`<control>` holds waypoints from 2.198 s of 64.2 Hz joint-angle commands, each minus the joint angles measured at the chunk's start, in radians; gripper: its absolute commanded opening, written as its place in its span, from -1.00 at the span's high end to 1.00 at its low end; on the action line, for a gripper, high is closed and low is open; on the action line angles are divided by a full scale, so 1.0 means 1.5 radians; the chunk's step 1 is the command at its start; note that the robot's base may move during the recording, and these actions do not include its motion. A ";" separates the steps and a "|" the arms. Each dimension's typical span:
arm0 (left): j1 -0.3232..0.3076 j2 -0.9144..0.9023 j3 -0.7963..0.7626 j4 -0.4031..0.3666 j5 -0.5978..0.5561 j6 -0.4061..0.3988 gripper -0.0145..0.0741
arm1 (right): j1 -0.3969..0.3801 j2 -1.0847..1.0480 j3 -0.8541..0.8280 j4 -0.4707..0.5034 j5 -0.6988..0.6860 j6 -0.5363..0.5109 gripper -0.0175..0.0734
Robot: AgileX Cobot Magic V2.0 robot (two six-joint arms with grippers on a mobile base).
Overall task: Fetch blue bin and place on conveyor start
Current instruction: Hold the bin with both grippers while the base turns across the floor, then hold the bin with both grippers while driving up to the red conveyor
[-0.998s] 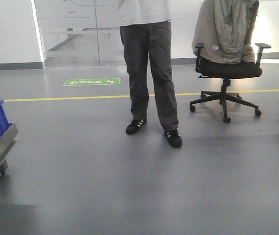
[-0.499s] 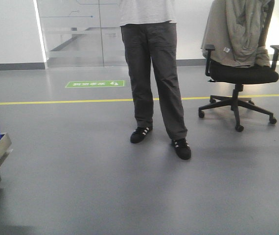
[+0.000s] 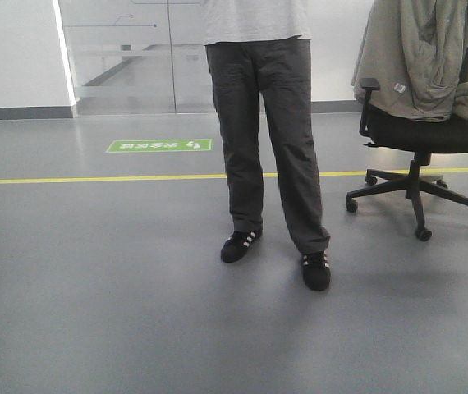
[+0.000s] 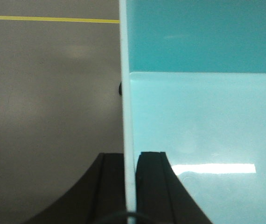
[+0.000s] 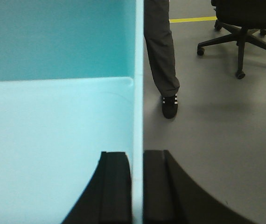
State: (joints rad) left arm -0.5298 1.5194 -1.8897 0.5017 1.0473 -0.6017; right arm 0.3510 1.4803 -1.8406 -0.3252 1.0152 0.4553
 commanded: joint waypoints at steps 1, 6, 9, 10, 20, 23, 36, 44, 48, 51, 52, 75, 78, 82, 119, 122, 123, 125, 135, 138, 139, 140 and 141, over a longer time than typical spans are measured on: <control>-0.003 -0.006 -0.006 0.019 -0.018 0.004 0.92 | -0.001 -0.005 -0.008 -0.030 -0.028 -0.009 0.96; -0.003 -0.005 -0.006 0.019 -0.018 0.004 0.92 | -0.001 -0.005 -0.008 -0.030 -0.028 -0.009 0.96; -0.003 -0.005 -0.006 0.019 -0.018 0.004 0.92 | -0.001 -0.005 -0.008 -0.030 -0.028 -0.009 0.96; -0.003 -0.005 -0.006 0.019 -0.018 0.004 0.92 | -0.001 -0.005 -0.008 -0.030 -0.028 -0.009 0.96; -0.003 -0.005 -0.006 0.019 -0.018 0.004 0.92 | -0.001 -0.005 -0.008 -0.030 -0.028 -0.009 0.96; -0.003 -0.005 -0.006 0.019 -0.018 0.004 0.92 | -0.001 -0.005 -0.008 -0.030 -0.028 -0.009 0.96; -0.003 -0.005 -0.006 0.019 -0.018 0.004 0.92 | -0.001 -0.005 -0.008 -0.030 -0.028 -0.009 0.96; -0.003 -0.005 -0.006 0.019 -0.018 0.004 0.92 | -0.001 -0.005 -0.008 -0.030 -0.028 -0.009 0.96; -0.003 -0.005 -0.006 0.019 -0.018 0.004 0.92 | -0.001 -0.005 -0.008 -0.030 -0.028 -0.009 0.96; -0.003 -0.005 -0.006 0.019 -0.018 0.004 0.92 | -0.001 -0.005 -0.008 -0.030 -0.028 -0.009 0.96; -0.003 -0.005 -0.006 0.019 -0.018 0.004 0.92 | -0.001 -0.005 -0.008 -0.030 -0.028 -0.009 0.96; -0.003 -0.005 -0.006 0.019 -0.018 0.004 0.92 | -0.001 -0.005 -0.008 -0.030 -0.028 -0.009 0.96; -0.003 -0.005 -0.006 0.019 -0.018 0.004 0.92 | -0.001 -0.005 -0.008 -0.030 -0.028 -0.009 0.96; -0.003 -0.005 -0.006 0.020 -0.018 0.004 0.92 | -0.001 -0.005 -0.008 -0.030 -0.028 -0.009 0.96; -0.003 -0.005 -0.006 0.034 -0.018 0.004 0.92 | -0.001 -0.005 -0.008 -0.030 -0.028 -0.009 0.96; -0.003 -0.005 -0.006 0.034 -0.018 0.004 0.92 | -0.001 -0.005 -0.008 -0.030 -0.028 -0.009 0.96; -0.003 -0.005 -0.006 0.034 -0.018 0.004 0.92 | -0.001 -0.005 -0.008 -0.030 -0.028 -0.009 0.96; -0.003 -0.005 -0.006 0.034 -0.018 0.004 0.92 | -0.001 -0.005 -0.008 -0.030 -0.028 -0.009 0.96; -0.003 -0.005 -0.006 0.034 -0.018 0.004 0.92 | -0.001 -0.005 -0.008 -0.030 -0.028 -0.009 0.96; -0.003 -0.005 -0.006 0.034 -0.018 0.004 0.92 | -0.001 -0.005 -0.008 -0.030 -0.028 -0.009 0.96; -0.003 -0.005 -0.006 0.034 -0.018 0.004 0.92 | -0.001 -0.005 -0.008 -0.030 -0.028 -0.009 0.96; -0.003 -0.005 -0.006 0.034 -0.018 0.004 0.92 | -0.001 -0.005 -0.008 -0.030 -0.028 -0.009 0.96; -0.003 -0.005 -0.006 0.034 -0.018 0.004 0.92 | -0.001 -0.005 -0.008 -0.030 -0.028 -0.009 0.96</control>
State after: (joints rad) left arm -0.5298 1.5194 -1.8897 0.5161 1.0415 -0.6017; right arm 0.3510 1.4847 -1.8406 -0.3288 1.0033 0.4546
